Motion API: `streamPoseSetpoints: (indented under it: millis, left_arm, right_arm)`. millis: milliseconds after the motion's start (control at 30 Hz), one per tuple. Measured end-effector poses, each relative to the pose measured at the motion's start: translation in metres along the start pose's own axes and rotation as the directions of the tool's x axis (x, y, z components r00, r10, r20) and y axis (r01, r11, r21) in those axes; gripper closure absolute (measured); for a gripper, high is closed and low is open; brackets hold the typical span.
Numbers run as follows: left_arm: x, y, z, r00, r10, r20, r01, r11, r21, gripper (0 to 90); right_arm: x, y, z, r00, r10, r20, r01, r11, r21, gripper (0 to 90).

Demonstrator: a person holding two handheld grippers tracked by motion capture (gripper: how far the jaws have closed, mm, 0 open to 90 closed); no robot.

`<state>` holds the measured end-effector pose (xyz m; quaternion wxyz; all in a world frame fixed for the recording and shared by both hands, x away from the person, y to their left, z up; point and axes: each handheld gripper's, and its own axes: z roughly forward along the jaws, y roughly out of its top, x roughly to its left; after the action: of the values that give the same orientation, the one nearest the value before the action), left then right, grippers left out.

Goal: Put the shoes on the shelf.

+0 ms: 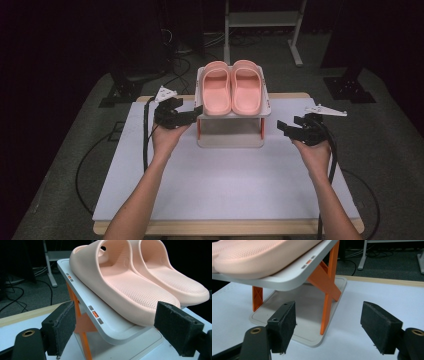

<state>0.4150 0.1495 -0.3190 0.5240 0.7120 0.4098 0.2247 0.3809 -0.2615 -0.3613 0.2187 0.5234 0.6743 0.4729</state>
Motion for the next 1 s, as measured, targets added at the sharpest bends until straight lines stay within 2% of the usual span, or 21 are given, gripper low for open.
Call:
streamPoseSetpoints:
  millis: [200, 500, 833, 1000]
  left_arm:
    - [-0.002, -0.010, -0.003, 0.9999, 0.012, 0.005, -0.012, 0.9999, -0.003, 16.7]
    - [0.000, -0.028, -0.007, 1.0000, 0.002, 0.008, -0.002, 1.0000, 0.003, 16.7]
    - [0.004, -0.043, -0.010, 1.0000, 0.003, -0.006, -0.003, 0.9998, 0.018, 15.4]
    - [0.004, -0.049, -0.013, 1.0000, 0.003, -0.004, -0.003, 1.0000, 0.008, 15.4]
  right_arm:
    - [-0.002, -0.009, 0.000, 1.0000, 0.007, 0.002, -0.007, 1.000, 0.002, 27.2]
    - [-0.006, -0.021, -0.002, 1.0000, 0.006, 0.001, -0.006, 1.000, 0.009, 26.0]
    - [-0.011, -0.036, -0.004, 0.9999, 0.013, 0.011, -0.013, 1.000, 0.019, 25.5]
    - [-0.014, -0.045, -0.005, 0.9997, 0.017, 0.017, -0.017, 1.000, 0.025, 25.5]
